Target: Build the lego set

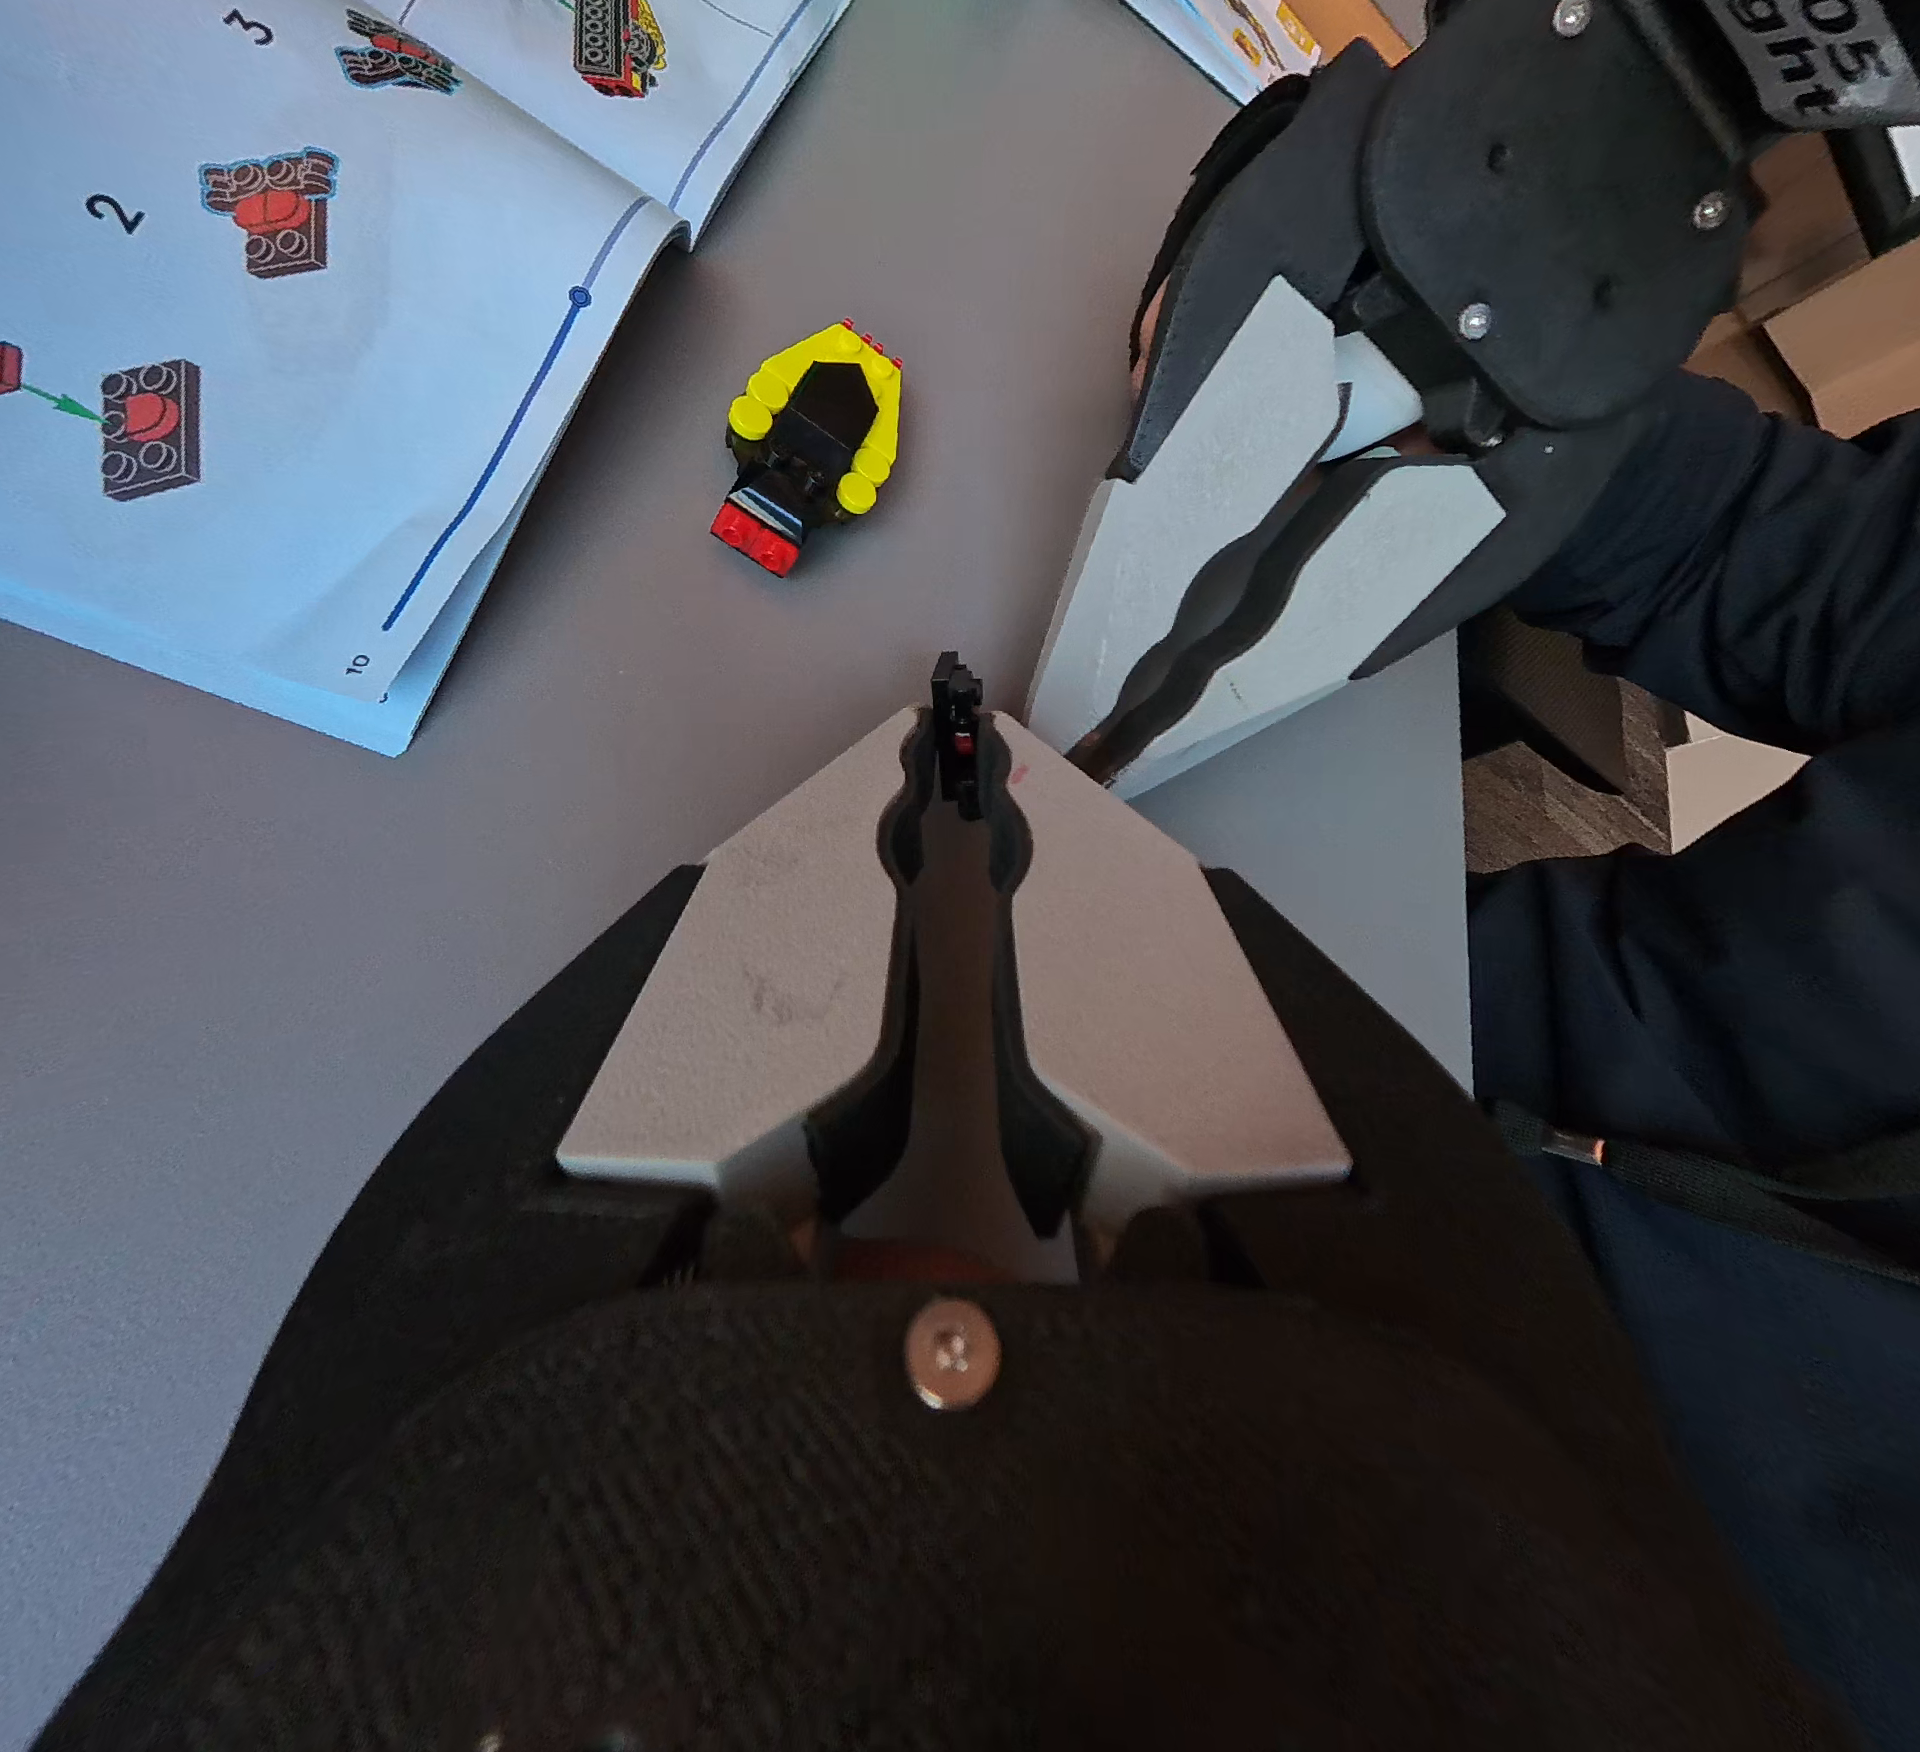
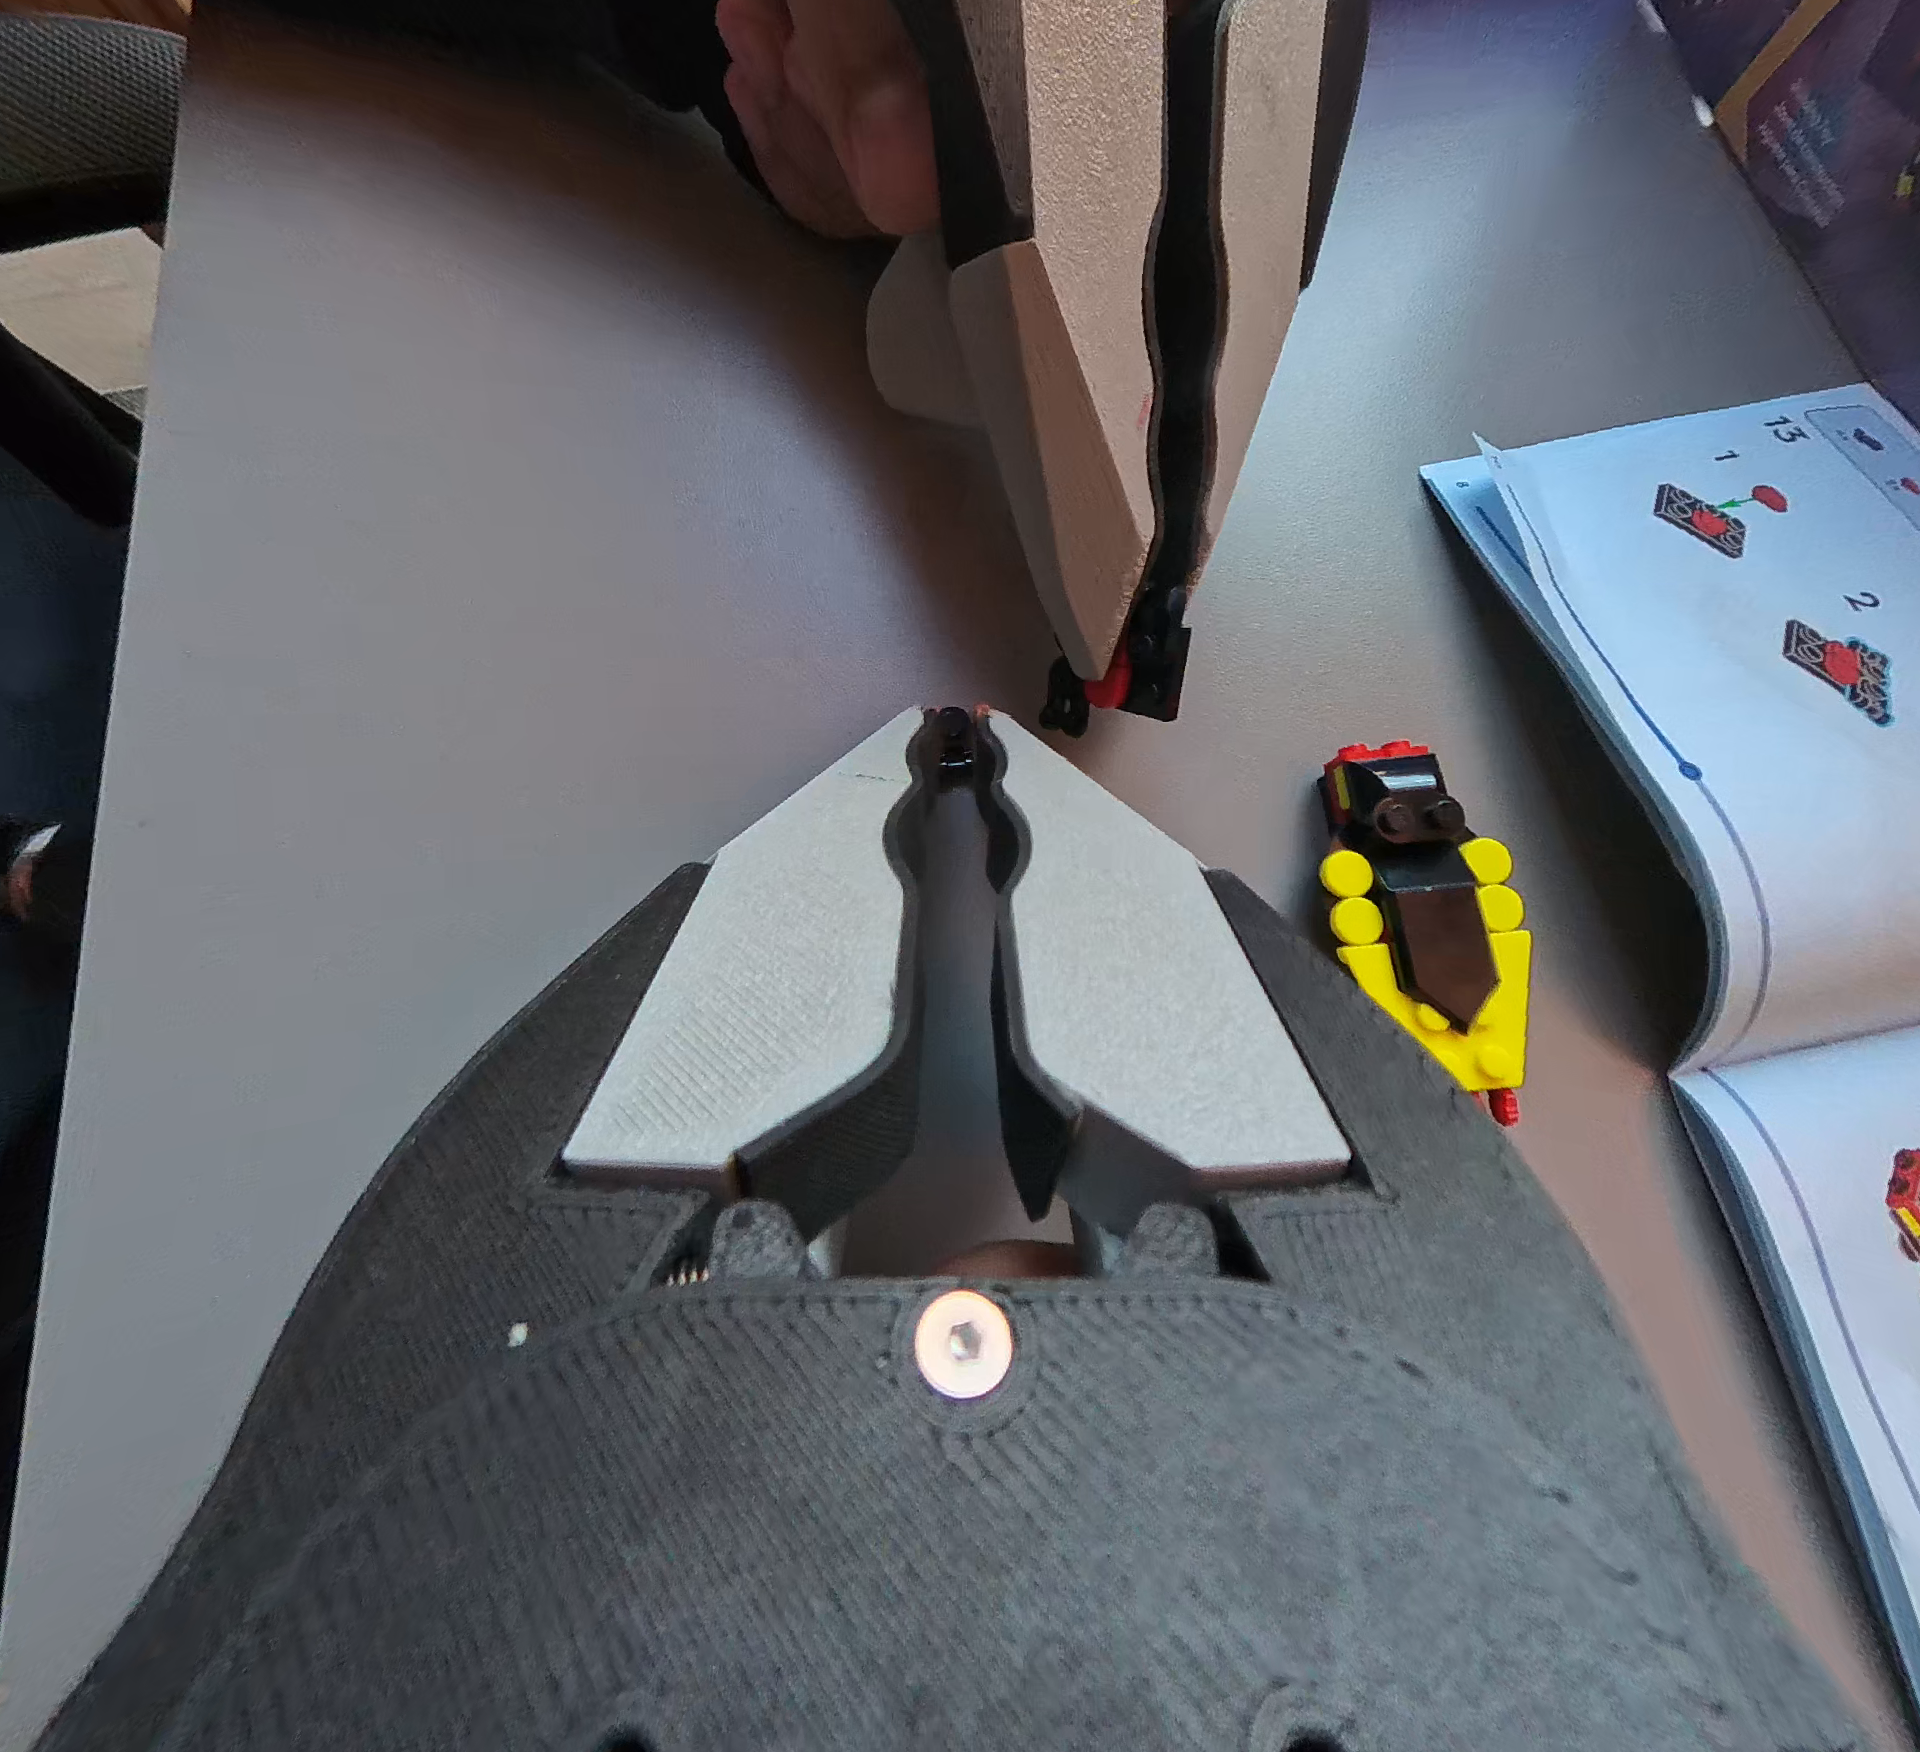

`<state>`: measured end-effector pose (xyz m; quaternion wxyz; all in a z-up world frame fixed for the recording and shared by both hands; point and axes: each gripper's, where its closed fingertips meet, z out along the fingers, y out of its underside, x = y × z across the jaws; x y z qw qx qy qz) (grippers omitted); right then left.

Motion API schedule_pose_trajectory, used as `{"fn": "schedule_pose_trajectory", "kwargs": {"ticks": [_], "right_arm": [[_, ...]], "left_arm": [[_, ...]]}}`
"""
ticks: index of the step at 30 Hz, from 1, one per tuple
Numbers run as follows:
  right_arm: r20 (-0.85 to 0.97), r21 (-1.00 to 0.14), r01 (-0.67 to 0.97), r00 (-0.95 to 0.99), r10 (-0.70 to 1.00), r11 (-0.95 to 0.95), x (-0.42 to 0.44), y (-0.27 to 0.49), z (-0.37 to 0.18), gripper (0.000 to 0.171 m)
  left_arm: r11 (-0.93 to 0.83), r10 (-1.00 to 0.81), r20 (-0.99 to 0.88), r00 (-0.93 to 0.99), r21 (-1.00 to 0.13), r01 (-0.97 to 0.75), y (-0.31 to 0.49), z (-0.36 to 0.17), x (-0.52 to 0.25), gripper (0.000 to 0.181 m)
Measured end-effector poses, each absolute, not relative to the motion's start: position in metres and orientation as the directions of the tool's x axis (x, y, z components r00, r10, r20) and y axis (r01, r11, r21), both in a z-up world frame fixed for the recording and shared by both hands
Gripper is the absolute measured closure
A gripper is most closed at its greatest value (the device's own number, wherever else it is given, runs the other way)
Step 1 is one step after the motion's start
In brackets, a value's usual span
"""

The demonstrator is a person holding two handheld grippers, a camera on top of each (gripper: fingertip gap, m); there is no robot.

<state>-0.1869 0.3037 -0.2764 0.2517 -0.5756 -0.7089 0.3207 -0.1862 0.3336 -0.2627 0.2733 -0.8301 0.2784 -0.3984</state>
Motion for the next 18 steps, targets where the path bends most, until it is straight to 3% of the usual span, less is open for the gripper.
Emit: {"fn": "schedule_pose_trajectory", "kwargs": {"ticks": [18], "right_arm": [[0.194, -0.749, 0.606, -0.184, 0.964, 0.266, -0.186, 0.311, -0.264, 0.168]], "left_arm": [[-0.699, -0.676, 0.527, 0.515, -0.68, -0.222, 0.334, -0.259, -0.187, 0.176]]}}
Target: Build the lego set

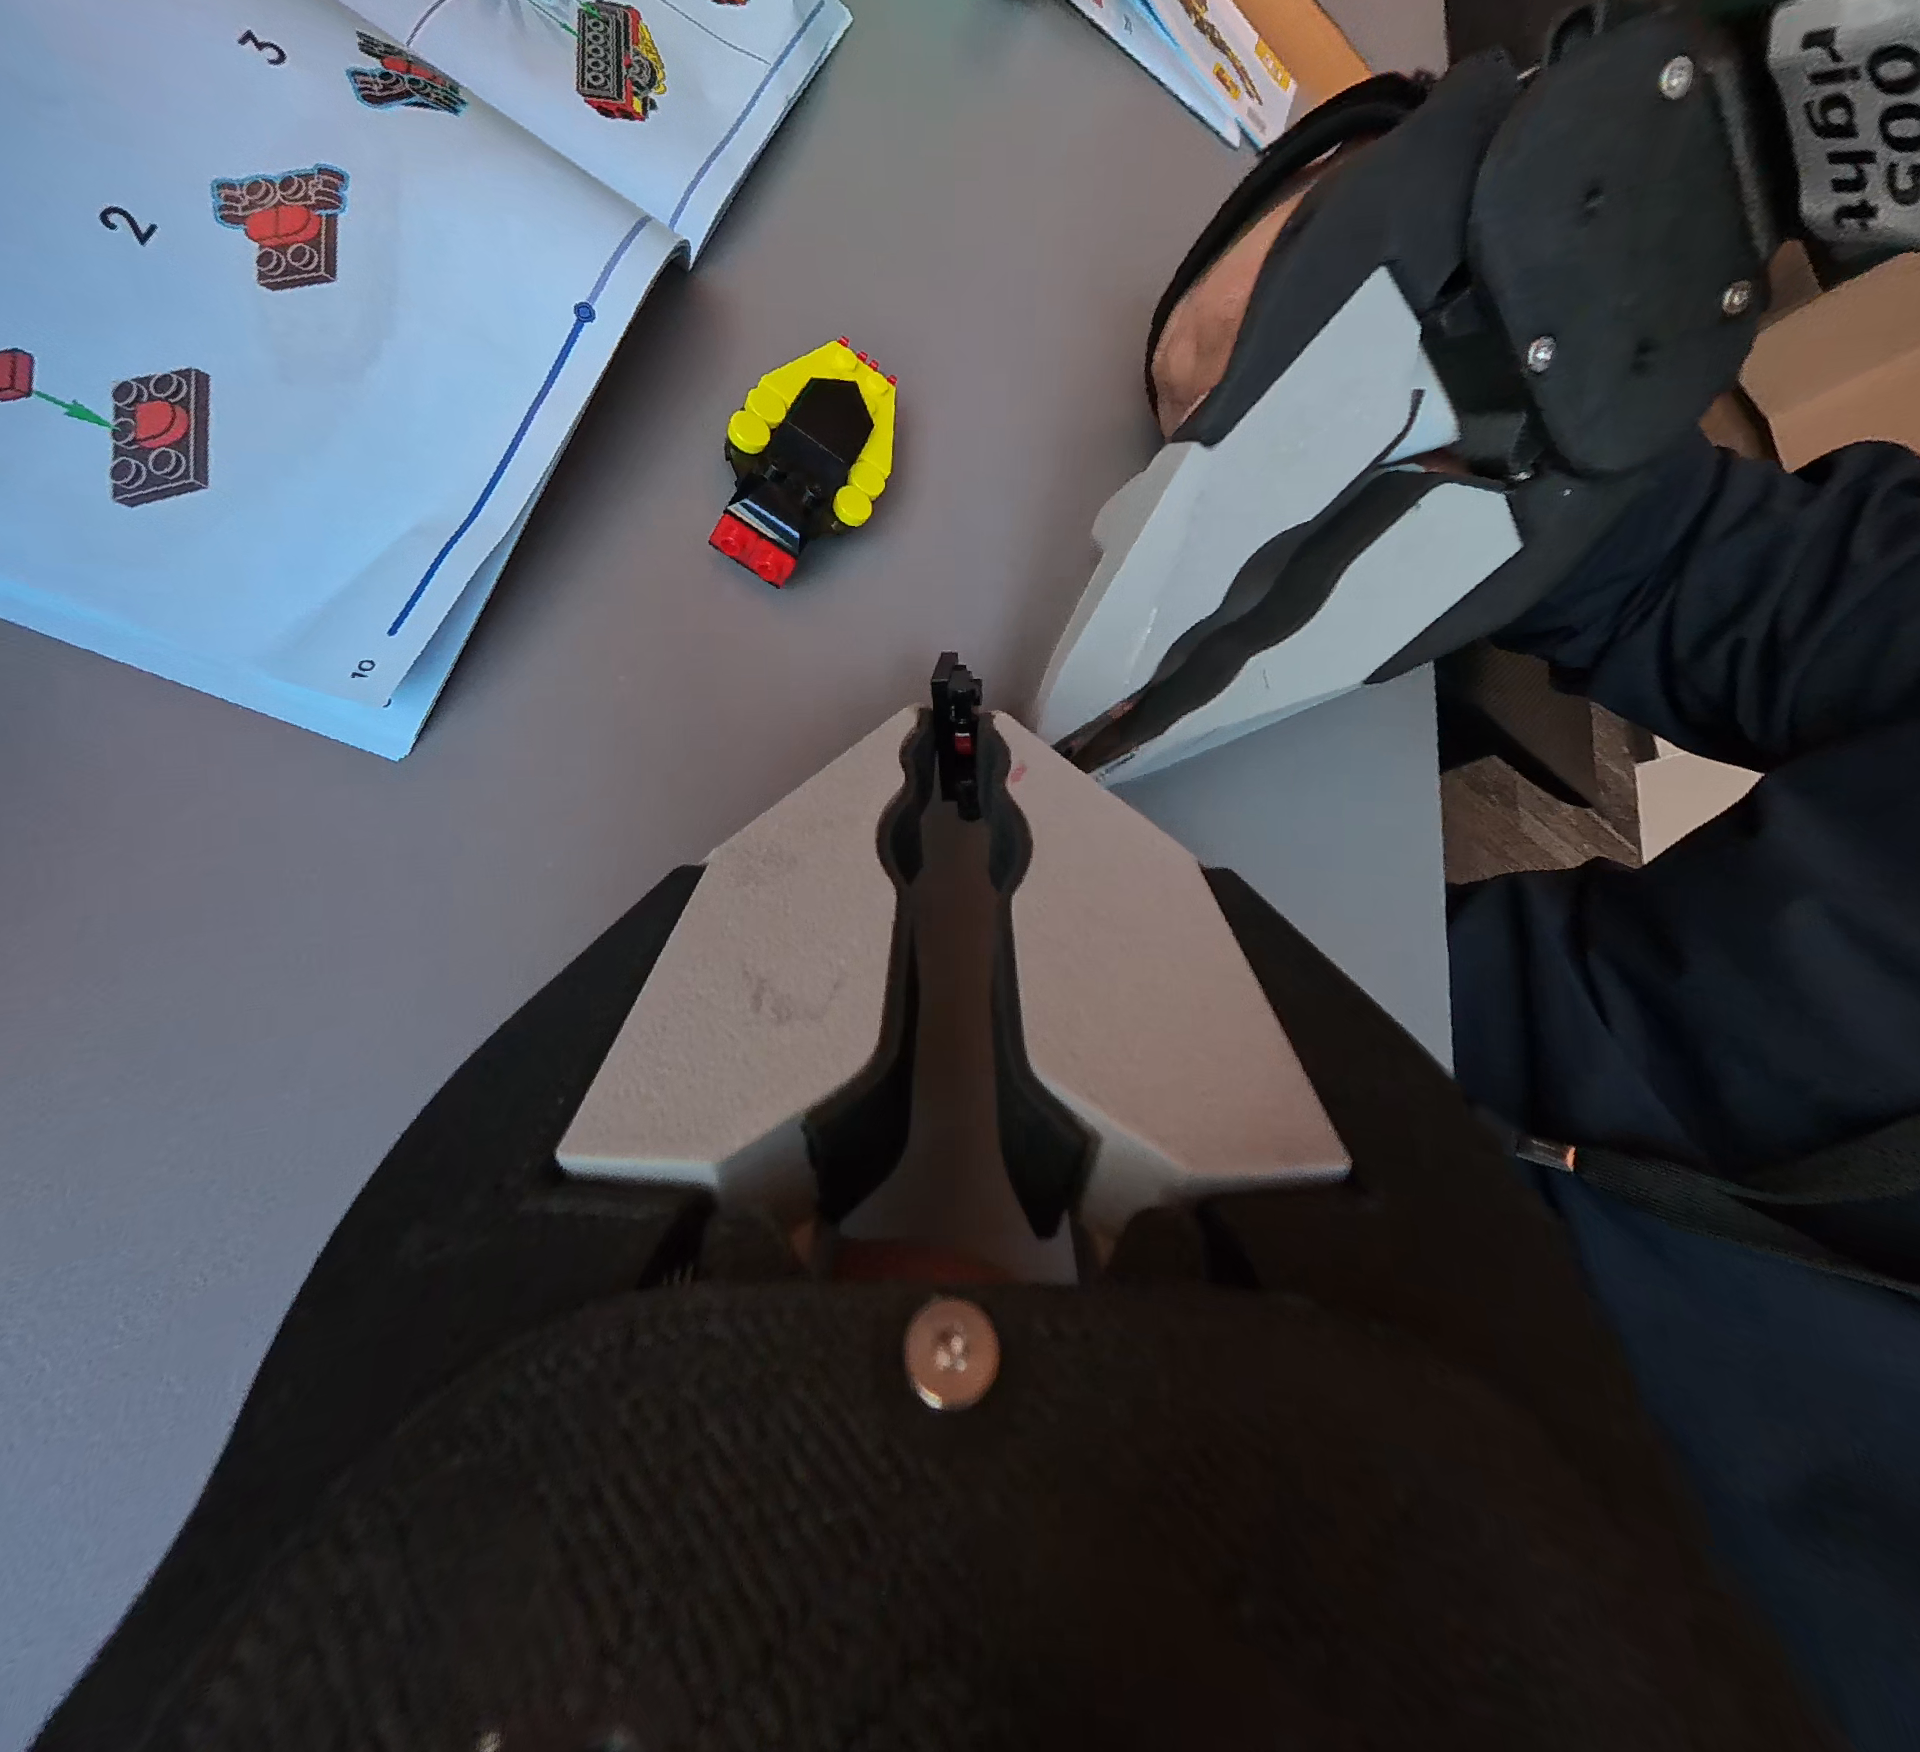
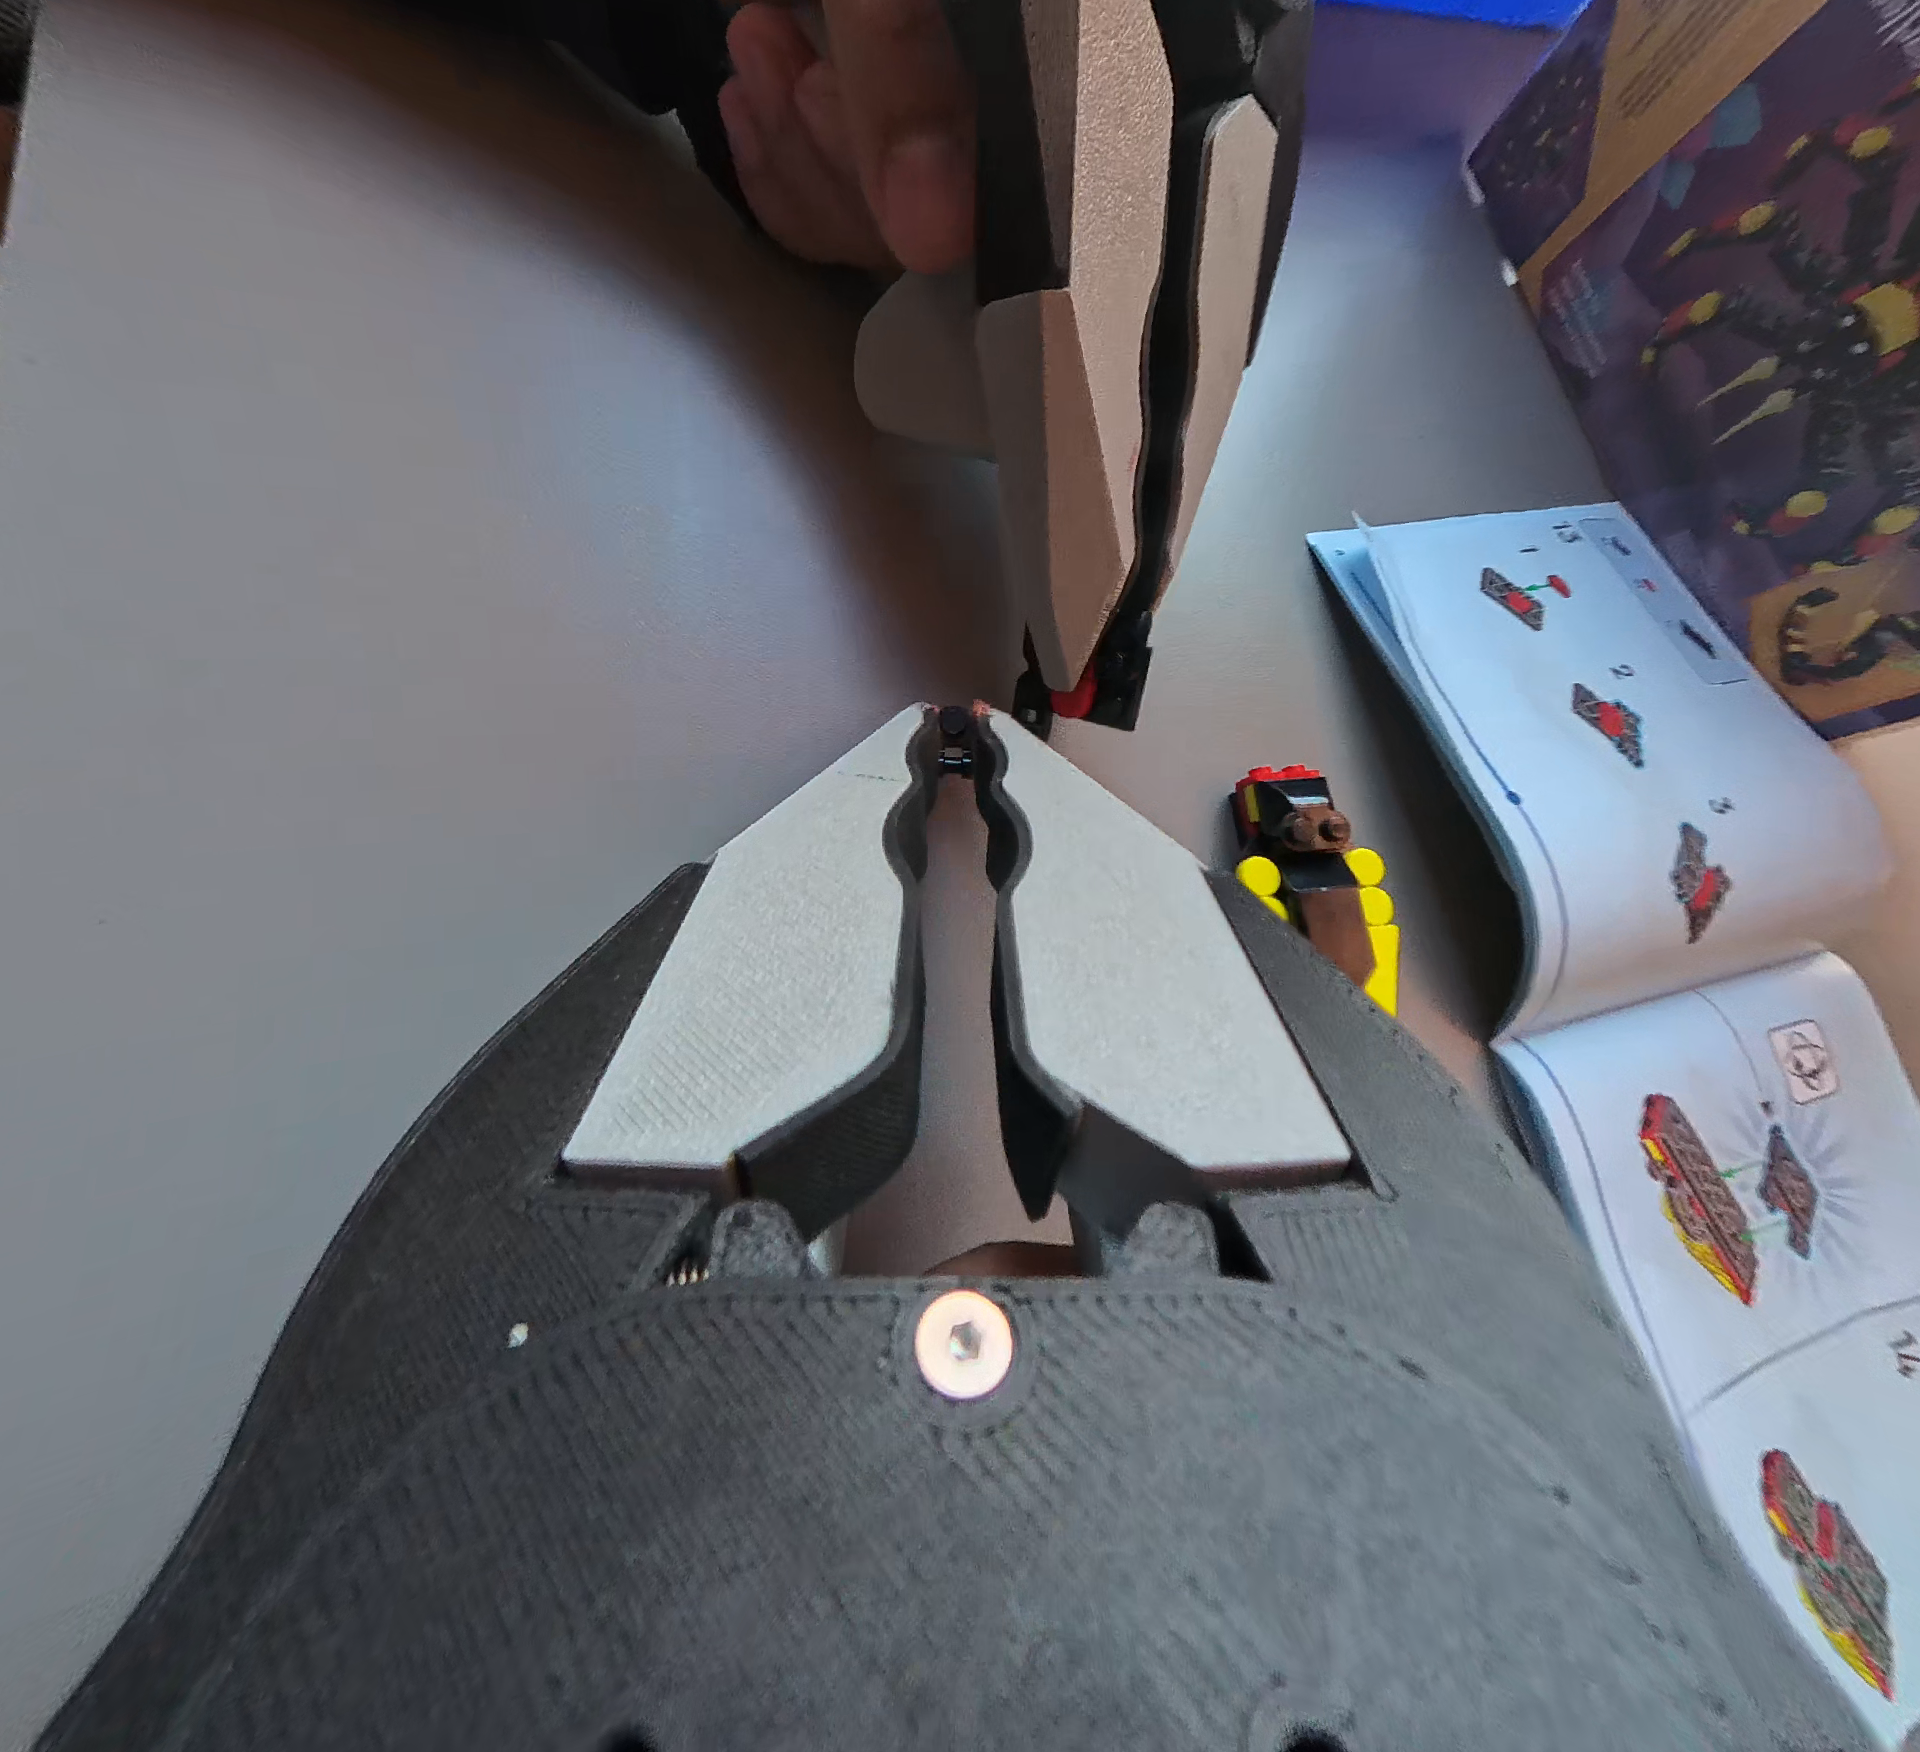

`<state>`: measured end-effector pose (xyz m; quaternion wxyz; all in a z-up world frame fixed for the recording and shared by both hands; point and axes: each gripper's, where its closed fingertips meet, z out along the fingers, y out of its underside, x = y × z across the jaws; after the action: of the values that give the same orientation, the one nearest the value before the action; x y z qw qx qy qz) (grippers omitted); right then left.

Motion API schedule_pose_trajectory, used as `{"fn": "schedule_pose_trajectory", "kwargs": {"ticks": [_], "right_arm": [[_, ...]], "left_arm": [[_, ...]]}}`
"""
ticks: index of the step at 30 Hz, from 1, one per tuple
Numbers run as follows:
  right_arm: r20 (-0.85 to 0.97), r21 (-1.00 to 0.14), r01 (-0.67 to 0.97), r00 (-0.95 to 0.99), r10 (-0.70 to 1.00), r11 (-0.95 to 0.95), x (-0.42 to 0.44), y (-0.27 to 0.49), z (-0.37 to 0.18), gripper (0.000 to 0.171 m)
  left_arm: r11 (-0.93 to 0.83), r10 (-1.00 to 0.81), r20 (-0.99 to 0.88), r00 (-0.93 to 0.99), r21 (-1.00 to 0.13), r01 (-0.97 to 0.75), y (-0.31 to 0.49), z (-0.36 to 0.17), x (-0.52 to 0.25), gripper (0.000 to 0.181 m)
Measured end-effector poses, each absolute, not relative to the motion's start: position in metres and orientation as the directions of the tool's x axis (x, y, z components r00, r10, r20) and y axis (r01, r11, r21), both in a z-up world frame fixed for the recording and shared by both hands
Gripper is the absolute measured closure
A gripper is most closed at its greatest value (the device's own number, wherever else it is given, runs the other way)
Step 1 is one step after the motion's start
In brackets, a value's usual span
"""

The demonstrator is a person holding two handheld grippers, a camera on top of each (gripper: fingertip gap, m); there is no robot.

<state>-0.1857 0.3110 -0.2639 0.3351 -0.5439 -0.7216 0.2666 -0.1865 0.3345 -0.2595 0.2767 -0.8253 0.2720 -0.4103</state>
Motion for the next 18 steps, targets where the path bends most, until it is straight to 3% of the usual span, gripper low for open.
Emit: {"fn": "schedule_pose_trajectory", "kwargs": {"ticks": [9, 18], "right_arm": [[0.418, -0.739, 0.548, -0.085, 0.904, 0.393, -0.182, 0.327, -0.242, 0.168], [0.46, -0.73, 0.545, -0.057, 0.886, 0.414, -0.183, 0.33, -0.24, 0.169]], "left_arm": [[-0.714, -0.667, 0.578, 0.47, -0.677, -0.181, 0.333, -0.252, -0.185, 0.176], [-0.717, -0.67, 0.604, 0.433, -0.678, -0.164, 0.331, -0.247, -0.183, 0.176]]}}
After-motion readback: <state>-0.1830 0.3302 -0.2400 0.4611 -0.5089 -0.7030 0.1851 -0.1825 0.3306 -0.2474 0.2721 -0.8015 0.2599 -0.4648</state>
